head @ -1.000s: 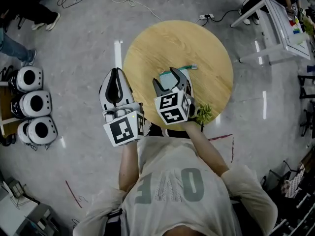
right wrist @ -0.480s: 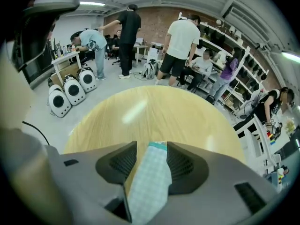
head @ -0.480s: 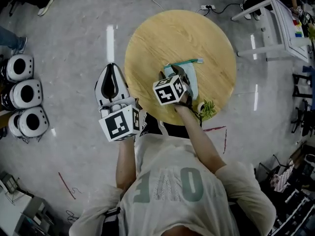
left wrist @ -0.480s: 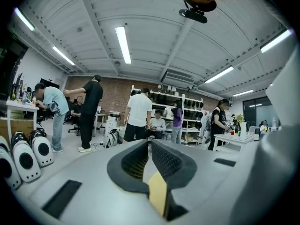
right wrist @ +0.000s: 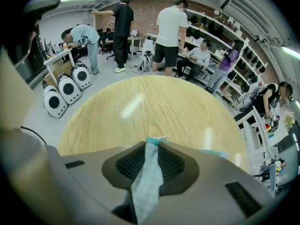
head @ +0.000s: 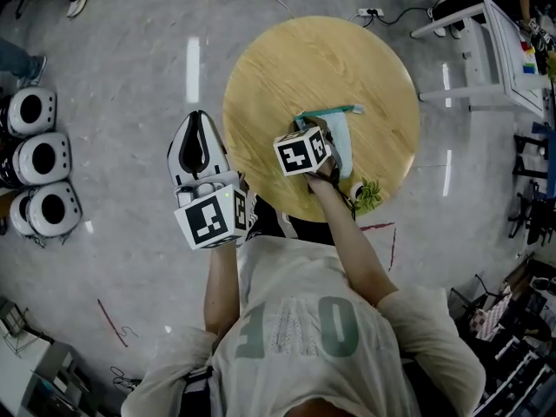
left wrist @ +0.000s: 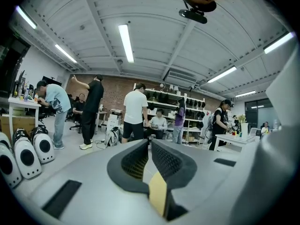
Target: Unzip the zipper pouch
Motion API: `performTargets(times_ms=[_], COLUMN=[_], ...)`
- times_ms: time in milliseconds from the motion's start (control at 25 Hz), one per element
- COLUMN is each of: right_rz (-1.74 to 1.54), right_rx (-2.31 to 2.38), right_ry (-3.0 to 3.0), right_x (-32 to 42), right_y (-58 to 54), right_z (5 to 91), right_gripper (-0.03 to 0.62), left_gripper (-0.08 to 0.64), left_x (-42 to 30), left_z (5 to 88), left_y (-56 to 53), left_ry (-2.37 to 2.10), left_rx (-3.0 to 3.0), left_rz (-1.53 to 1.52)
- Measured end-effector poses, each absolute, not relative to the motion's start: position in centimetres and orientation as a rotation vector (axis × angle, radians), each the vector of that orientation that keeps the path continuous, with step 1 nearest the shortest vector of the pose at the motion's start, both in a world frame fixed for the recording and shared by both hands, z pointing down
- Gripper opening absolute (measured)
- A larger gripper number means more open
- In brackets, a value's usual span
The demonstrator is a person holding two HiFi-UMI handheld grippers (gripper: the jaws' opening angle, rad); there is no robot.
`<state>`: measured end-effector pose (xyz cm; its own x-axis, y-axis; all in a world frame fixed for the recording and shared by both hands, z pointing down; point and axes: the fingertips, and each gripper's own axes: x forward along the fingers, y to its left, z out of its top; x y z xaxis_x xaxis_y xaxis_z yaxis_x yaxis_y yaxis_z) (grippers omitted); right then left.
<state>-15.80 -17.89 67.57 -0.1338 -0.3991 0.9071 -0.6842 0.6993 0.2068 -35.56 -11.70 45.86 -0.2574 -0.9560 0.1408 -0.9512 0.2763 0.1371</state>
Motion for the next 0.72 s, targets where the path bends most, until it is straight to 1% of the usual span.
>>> performTargets(times_ms=[160, 280, 720], right_rz=[0.315, 0.309, 0.274], right_rx=[0.868, 0.883, 1.013], right_ry=[-1.762, -1.79, -2.038], right_x=[-15.8, -15.8, -14.8], right_y=[-17.8, -18.0, -21.4], right_z=[67.1, 65.7, 54.0], right_gripper=[0.063, 0.048, 0.038], left_gripper=[0.046, 0.046, 0.046], left_x=[-35.2, -34.7, -31.4], left_z=[45.6, 45.2, 41.7], left_y=[-12.0, -12.3, -14.2], left_ry=[-2.341, -2.335, -2.305], left_rx=[1.795, 1.82, 1.952], left_rz=[-0.048, -0.058, -0.104])
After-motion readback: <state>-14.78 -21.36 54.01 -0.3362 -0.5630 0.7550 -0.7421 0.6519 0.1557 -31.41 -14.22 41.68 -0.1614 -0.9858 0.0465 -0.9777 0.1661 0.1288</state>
